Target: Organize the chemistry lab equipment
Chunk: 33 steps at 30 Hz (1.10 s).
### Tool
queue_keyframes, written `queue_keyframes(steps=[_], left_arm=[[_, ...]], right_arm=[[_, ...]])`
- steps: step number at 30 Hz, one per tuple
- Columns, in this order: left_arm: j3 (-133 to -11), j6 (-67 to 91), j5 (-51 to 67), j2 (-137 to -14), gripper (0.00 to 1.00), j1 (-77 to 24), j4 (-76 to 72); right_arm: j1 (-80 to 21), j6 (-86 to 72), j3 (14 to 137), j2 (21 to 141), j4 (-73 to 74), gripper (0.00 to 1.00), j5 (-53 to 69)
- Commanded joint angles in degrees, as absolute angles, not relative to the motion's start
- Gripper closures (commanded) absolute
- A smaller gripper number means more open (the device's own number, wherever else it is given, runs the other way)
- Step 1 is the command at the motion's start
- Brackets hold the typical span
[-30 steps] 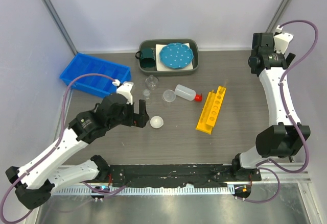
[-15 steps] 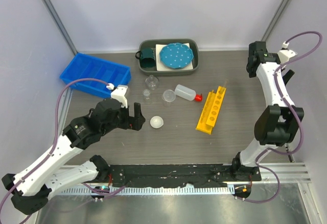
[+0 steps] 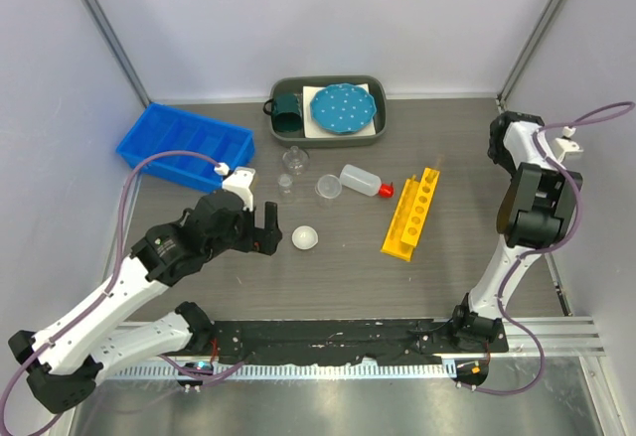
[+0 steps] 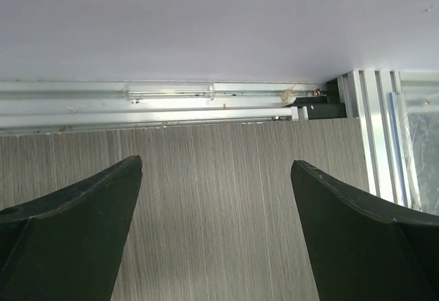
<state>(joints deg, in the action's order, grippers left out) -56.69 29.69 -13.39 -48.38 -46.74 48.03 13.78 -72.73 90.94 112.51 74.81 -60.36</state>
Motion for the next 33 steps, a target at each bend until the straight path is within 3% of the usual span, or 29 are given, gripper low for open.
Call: queue_keyframes(steps=[1, 15, 26, 33], left_arm=[[-57.31, 28.65, -14.77, -49.3, 0.0, -46.58, 47.55], [-57.22, 27.95, -14.15, -51.41, 0.0, -46.58, 46.93], [-58.09, 28.3, -13.45, -53.17, 0.0, -46.58, 45.97], [-61.34, 28.12, -15.73, -55.19, 0.0, -46.58, 46.93]], right_arm=[[14.94, -78.76, 90.01, 111.36, 75.07, 0.05, -61.36], [22.49, -54.68, 71.11, 104.59, 39.4, 0.06, -46.76], [22.33, -50.19, 67.51, 100.99, 32.44, 0.06, -41.6], [12.52, -42.55, 64.07, 86.42, 26.54, 0.05, -42.86]])
